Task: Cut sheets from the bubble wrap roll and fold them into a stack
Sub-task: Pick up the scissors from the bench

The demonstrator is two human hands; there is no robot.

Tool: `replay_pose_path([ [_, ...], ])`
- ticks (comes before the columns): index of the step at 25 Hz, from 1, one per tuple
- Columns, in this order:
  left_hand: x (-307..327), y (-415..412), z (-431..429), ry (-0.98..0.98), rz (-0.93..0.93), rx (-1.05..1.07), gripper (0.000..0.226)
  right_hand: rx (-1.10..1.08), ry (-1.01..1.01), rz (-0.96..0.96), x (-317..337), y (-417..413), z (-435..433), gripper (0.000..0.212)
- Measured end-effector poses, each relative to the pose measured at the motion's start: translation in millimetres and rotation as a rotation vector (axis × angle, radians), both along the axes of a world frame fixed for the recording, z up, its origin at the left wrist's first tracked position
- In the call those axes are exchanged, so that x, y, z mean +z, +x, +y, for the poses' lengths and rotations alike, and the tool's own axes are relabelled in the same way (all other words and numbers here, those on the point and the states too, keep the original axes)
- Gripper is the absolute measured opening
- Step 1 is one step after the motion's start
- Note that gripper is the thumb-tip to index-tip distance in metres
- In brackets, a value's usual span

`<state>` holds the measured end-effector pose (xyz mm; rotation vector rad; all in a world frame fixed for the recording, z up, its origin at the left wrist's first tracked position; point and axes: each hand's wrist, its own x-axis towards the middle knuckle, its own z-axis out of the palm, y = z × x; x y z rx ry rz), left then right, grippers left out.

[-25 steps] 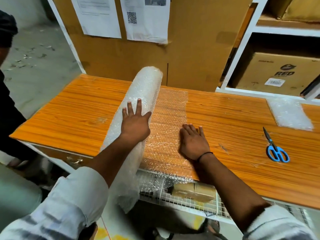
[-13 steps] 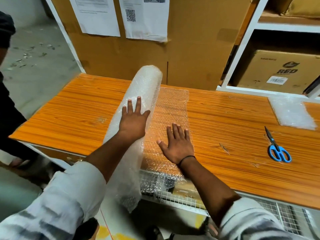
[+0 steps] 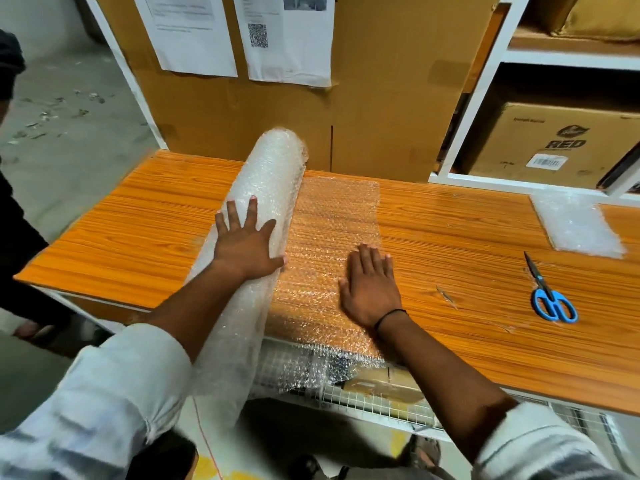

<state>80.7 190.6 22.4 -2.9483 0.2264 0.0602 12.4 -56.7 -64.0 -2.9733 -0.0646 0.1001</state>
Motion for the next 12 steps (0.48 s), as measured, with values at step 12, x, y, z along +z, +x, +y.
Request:
replay_pose_path([
  [12, -41, -16, -29, 0.195, -0.113, 0.081, 0.101, 0.045, -0.014, 0.032, -15, 2, 31, 0.092],
])
